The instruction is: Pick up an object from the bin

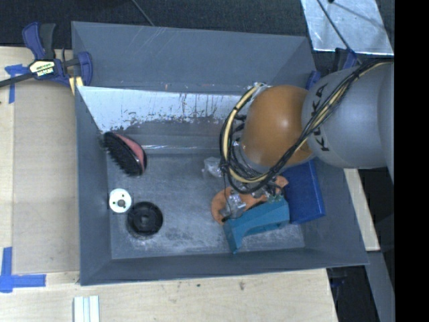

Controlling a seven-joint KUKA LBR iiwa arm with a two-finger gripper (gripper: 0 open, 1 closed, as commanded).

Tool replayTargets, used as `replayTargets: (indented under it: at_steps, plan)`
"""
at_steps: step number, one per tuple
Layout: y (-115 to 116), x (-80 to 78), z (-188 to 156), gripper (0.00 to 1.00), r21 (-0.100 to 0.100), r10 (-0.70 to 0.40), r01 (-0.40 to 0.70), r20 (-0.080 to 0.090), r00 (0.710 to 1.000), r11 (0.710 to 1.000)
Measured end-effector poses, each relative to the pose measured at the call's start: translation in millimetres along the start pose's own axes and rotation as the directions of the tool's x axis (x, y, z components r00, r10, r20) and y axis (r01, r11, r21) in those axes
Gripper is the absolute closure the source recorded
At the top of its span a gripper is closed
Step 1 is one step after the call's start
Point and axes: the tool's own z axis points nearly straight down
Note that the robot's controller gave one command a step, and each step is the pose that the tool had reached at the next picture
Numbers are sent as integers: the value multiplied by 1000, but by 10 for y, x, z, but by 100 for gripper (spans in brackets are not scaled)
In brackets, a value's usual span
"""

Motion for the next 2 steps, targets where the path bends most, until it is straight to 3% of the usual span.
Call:
replayTargets:
  at_steps: [1,2]
  plan:
    - [1,49,36,100,-2,0,0,-15,1000,1000]
    - [0,50,35,100,-2,0,0,-15,1000,1000]
